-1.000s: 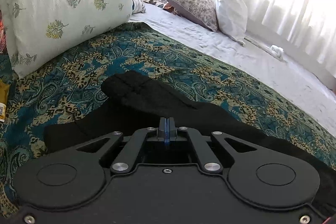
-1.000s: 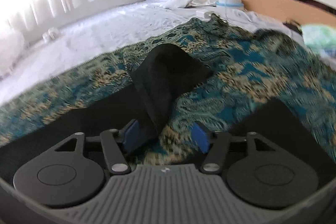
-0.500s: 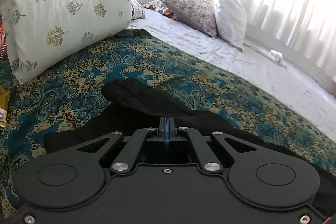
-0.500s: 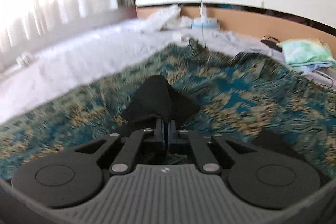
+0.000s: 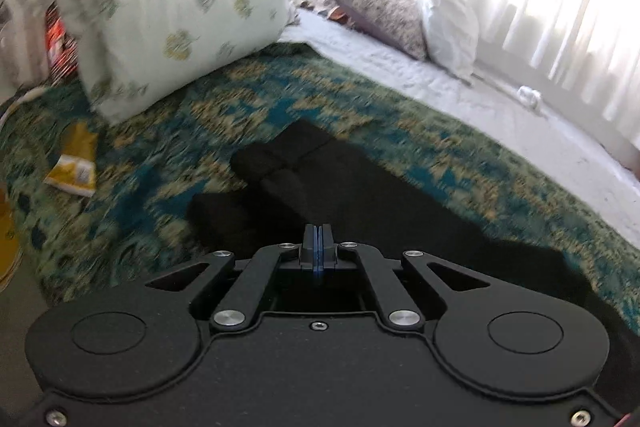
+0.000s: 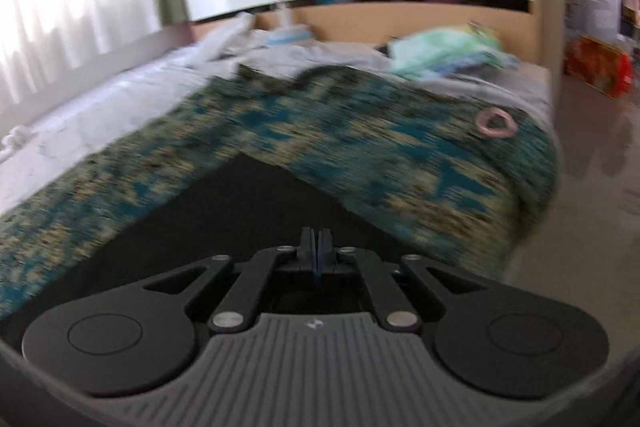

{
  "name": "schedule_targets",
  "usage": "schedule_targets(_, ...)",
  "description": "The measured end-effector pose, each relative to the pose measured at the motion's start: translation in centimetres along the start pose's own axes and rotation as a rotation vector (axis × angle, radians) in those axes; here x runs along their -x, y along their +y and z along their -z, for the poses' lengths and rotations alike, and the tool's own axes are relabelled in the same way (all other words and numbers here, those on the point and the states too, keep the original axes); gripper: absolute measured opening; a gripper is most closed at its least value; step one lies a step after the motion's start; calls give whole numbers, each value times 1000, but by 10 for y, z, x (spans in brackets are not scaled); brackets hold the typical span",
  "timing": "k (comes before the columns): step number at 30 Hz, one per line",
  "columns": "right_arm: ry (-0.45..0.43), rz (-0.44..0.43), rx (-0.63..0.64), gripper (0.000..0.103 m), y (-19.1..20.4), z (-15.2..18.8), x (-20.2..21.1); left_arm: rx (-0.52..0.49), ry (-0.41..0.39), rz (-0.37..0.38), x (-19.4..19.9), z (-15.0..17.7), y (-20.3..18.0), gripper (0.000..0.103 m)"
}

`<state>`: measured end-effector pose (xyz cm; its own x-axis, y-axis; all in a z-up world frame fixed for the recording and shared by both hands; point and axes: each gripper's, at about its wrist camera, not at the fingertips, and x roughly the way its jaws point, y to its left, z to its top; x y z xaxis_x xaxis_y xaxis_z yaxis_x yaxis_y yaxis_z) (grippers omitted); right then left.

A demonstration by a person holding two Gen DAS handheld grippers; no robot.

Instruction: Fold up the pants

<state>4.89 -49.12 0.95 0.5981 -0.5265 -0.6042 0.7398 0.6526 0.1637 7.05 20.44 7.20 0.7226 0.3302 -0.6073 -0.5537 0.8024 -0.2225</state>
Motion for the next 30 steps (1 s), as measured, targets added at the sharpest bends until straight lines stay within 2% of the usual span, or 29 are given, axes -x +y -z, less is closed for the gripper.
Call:
schedule_targets(1,18,-13,-16,3,-7,2,-1,-1,11,-4,0,4,4,1)
schedule_targets(3,42,-95,-27,4,-14,8,2,-10,19,-11,-1,9,7,1)
schedule_targets(6,64,-195,-12,16,-10,19,14,-13,21,-17,-2,14,7,1)
schedule_targets(8,81,-250,10,18,-2,29,20,-11,19,-15,-1,14,8,1)
schedule_targets(10,107,-292,26,38,7,38,25,-14,18,-13,-1,14,9,1)
schedule_targets(12,137,-343,28,41,14,50,30,-13,20,-12,-1,14,10,1)
schedule_targets(16,216,-477,-43,54,17,70,37,-7,28,-9,-4,13,12,1)
schedule_targets(18,236,-512,-89,54,15,73,35,-10,30,-9,-5,13,12,1)
schedule_targets(22,266,-541,-194,55,13,72,19,-12,38,-11,-9,13,13,1)
schedule_targets(24,257,-529,-229,54,12,70,13,-8,41,-9,-11,14,14,1)
schedule_targets(30,161,-457,-245,54,16,64,1,-9,48,-12,-15,15,16,1)
